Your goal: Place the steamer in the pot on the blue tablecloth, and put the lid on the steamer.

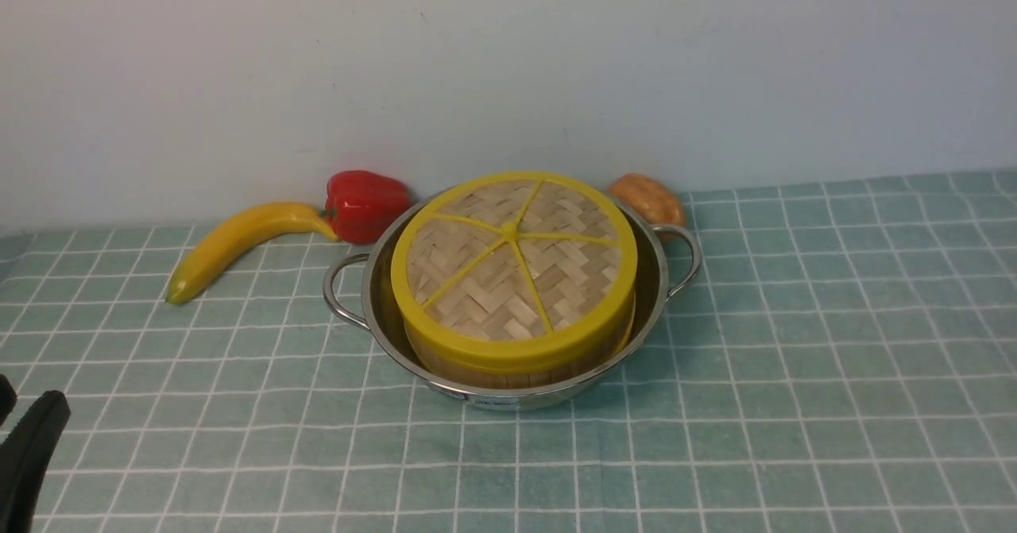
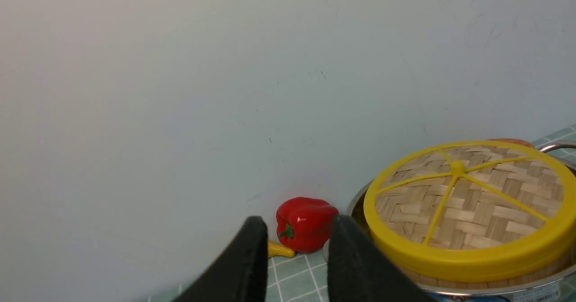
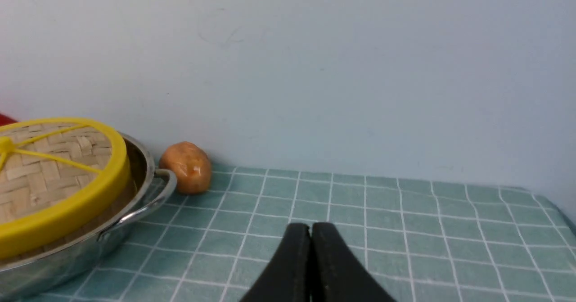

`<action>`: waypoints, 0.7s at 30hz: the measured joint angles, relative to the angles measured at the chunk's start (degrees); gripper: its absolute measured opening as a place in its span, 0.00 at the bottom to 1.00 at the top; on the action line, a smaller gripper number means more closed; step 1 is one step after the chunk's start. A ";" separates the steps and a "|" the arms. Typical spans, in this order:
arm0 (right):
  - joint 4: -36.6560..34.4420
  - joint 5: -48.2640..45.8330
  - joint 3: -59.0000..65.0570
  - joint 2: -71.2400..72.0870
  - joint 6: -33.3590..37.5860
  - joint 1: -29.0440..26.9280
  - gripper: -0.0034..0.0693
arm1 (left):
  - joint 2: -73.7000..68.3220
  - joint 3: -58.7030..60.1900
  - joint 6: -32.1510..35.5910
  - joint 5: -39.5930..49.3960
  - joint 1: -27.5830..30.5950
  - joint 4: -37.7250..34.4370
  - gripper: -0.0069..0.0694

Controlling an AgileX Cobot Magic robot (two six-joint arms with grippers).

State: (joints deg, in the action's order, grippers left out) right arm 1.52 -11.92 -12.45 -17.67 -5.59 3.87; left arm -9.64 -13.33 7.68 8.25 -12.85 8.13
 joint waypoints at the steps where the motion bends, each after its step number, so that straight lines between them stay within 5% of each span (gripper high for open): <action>1: -0.08 0.00 2.75 3.03 -0.60 -0.43 0.08 | 0.00 0.00 0.00 0.00 0.00 0.00 0.34; 9: -0.12 -0.38 12.83 16.97 -2.88 -0.82 0.12 | 0.00 0.00 0.00 0.00 0.00 0.00 0.36; 21: -1.15 -0.65 12.88 17.45 -2.92 -0.82 0.17 | 0.00 0.00 0.00 -0.01 0.00 0.00 0.37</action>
State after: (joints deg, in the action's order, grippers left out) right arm 0.37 -12.57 0.42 -0.22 -8.52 3.05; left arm -9.64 -13.33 7.68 8.24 -12.85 8.13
